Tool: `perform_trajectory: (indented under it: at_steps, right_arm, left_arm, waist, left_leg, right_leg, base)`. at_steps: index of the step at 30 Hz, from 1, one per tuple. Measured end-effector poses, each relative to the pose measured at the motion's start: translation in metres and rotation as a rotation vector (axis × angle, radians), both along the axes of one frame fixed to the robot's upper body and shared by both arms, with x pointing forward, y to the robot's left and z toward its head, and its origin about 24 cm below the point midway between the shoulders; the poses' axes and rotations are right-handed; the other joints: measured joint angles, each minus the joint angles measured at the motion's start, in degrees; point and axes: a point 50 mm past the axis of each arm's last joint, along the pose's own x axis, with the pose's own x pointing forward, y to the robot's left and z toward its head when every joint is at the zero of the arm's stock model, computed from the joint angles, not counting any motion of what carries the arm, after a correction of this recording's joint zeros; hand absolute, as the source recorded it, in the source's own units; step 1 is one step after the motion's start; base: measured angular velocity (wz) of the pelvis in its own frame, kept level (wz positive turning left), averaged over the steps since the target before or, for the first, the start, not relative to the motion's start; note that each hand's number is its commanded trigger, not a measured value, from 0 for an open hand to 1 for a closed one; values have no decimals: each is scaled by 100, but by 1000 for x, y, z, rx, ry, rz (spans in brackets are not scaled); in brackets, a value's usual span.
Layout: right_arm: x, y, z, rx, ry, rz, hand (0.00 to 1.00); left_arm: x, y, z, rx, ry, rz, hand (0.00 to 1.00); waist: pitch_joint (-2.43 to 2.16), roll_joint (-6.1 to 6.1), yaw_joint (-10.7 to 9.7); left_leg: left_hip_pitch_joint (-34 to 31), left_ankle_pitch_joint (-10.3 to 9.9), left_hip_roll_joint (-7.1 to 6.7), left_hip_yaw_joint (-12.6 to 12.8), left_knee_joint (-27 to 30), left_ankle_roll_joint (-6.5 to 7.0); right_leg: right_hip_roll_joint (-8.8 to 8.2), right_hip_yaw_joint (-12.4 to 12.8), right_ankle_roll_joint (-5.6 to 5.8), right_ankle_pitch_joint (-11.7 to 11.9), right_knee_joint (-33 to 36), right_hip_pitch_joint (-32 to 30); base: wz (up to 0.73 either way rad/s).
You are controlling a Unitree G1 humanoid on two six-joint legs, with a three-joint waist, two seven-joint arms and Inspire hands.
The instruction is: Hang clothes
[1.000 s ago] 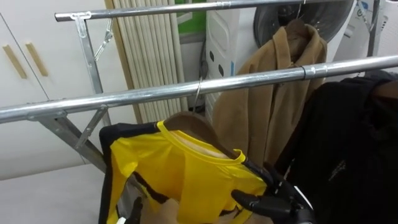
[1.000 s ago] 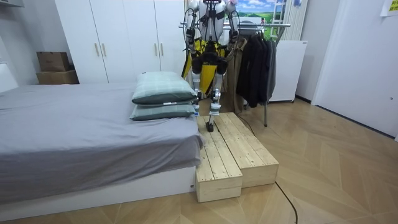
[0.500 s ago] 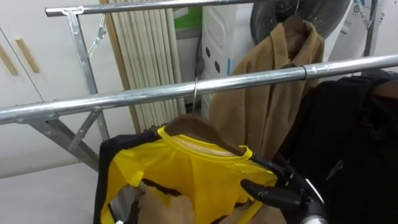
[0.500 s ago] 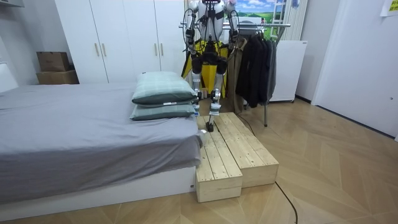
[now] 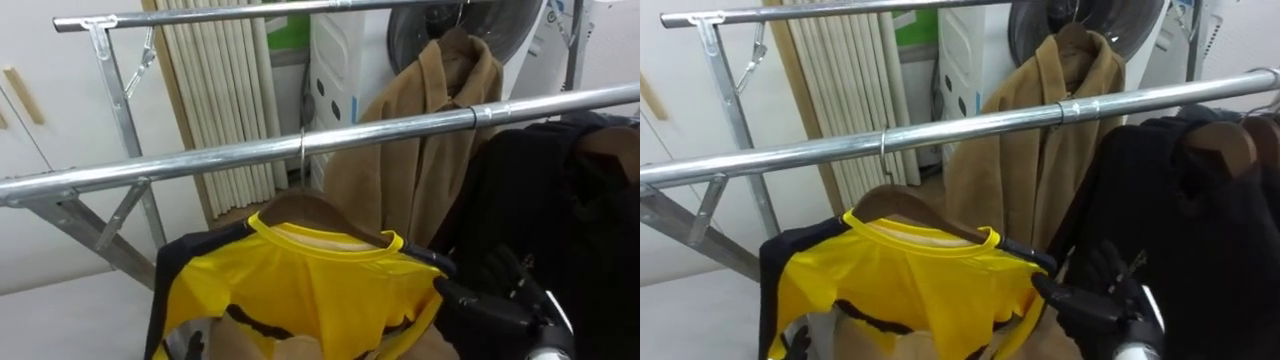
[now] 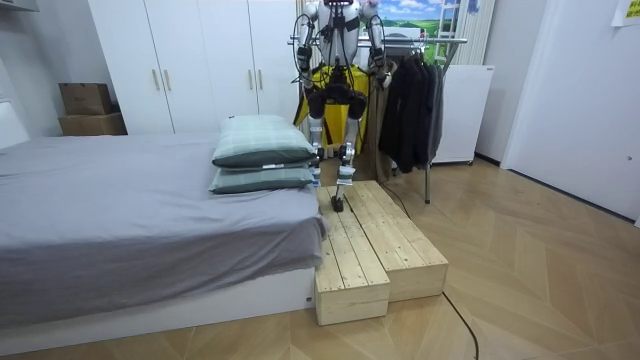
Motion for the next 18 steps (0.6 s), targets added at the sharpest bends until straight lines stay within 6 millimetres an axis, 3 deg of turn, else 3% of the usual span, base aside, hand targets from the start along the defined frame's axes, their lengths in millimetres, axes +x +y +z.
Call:
perform_trajectory:
  at_steps: [4, 9, 13, 18]
  right_arm:
    - [-19, -14, -15, 6, 72, -84, 0]
    - [-60, -26, -51, 18, 269, -166, 0]
    - [-83, -28, -71, 46, 372, -196, 0]
    - [-116, -27, -94, 80, 511, -215, 0]
  left_arm:
    - [-5, 3, -3, 2, 20, 11, 0]
    - [-16, 10, -14, 10, 83, 37, 0]
    - [-20, 14, -14, 9, 84, 55, 0]
    - [-41, 28, -25, 38, 144, 120, 0]
  waist:
    - [3, -36, -64]
    - [-1, -34, -122]
    - [-3, -19, -112]
    - [6, -37, -141]
  left_leg:
    - [58, 0, 1, 17, -17, 0]
    - [163, -22, 18, 180, -28, -32]
    - [170, -21, 21, 219, -22, -32]
    - [163, -26, 18, 320, -23, -34]
  right_leg:
    - [15, 43, 13, -5, 9, 30]
    - [36, 79, 280, -158, -30, 61]
    - [31, 87, 275, -153, -86, 77]
    - [13, 49, 276, -154, -97, 87]
  base:
    - [-7]
    - [-2]
    - [-5]
    - [0]
